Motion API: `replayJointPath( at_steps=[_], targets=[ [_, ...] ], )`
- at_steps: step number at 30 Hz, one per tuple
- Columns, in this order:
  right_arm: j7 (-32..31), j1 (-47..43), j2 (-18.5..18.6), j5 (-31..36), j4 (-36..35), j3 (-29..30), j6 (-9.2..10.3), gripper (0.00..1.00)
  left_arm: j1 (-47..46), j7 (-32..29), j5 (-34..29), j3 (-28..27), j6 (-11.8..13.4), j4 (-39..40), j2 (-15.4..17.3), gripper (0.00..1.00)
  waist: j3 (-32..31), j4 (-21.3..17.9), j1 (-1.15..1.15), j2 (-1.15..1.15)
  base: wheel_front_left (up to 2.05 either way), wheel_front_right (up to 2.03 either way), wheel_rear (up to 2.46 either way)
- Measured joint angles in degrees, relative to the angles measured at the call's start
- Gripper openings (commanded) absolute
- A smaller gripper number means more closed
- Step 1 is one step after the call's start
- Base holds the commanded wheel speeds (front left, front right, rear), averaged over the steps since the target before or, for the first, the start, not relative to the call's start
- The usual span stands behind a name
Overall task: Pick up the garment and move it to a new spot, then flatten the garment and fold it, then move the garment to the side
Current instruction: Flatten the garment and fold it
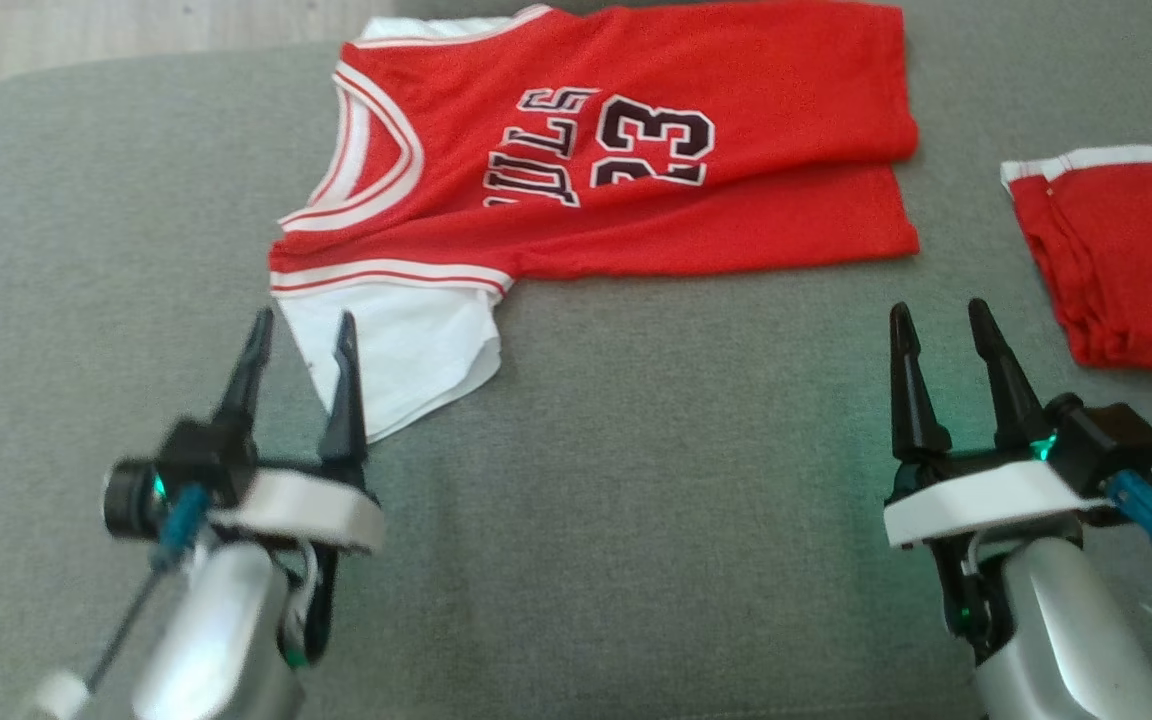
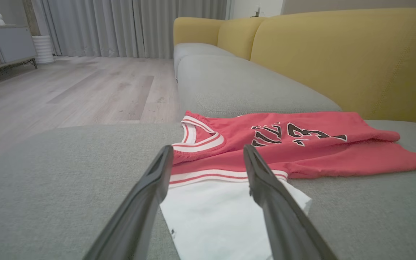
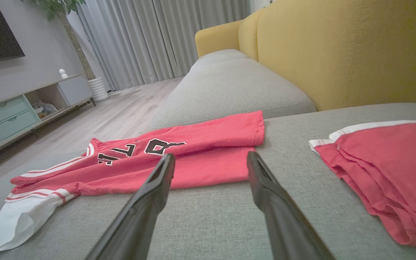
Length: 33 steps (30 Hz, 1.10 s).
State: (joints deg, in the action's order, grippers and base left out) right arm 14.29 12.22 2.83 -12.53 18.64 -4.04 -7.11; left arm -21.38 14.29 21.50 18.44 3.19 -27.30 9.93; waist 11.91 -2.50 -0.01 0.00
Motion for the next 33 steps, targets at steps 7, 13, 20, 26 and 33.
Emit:
replayJointPath(
  at_steps=[7, 13, 20, 26, 33],
  targets=[
    [0.0, -1.2, 0.0, 0.0, 0.0, -0.5, 0.00, 1.00, 8.4, 0.0, -2.7, 0.1, 1.9, 8.6, -2.2, 1.00, -2.0, 1.6, 0.00, 0.00, 0.00, 0.00, 0.00],
    [0.0, -1.2, 0.0, 0.0, 0.0, -1.2, 0.00, 1.00, 8.9, -0.1, -2.9, 0.2, 1.6, 8.2, -2.1, 1.00, -1.7, 1.4, 0.00, 0.00, 0.00, 0.00, 0.00],
    [0.0, -1.2, 0.0, -0.1, -0.1, -1.5, 0.00, 1.00, 6.1, -6.3, -2.3, 0.5, 0.8, 0.8, -1.5, 1.00, -0.2, -0.5, 0.01, 0.00, 0.00, 0.00, 0.00],
    [0.0, -1.1, 0.0, -0.6, 0.0, -1.7, 0.00, 1.00, 3.1, -9.0, -1.3, -0.1, 2.5, -4.4, -1.0, 1.00, 1.2, -2.2, 0.01, 0.00, 0.00, 0.00, 0.00],
    [0.0, -1.0, 0.0, -1.1, 0.4, -1.5, 0.00, 1.00, 2.0, -10.5, -1.1, -0.3, 3.4, -7.6, -0.4, 1.00, 2.3, -3.5, 0.01, 0.00, 0.00, 0.00, 0.00]
  ],
)
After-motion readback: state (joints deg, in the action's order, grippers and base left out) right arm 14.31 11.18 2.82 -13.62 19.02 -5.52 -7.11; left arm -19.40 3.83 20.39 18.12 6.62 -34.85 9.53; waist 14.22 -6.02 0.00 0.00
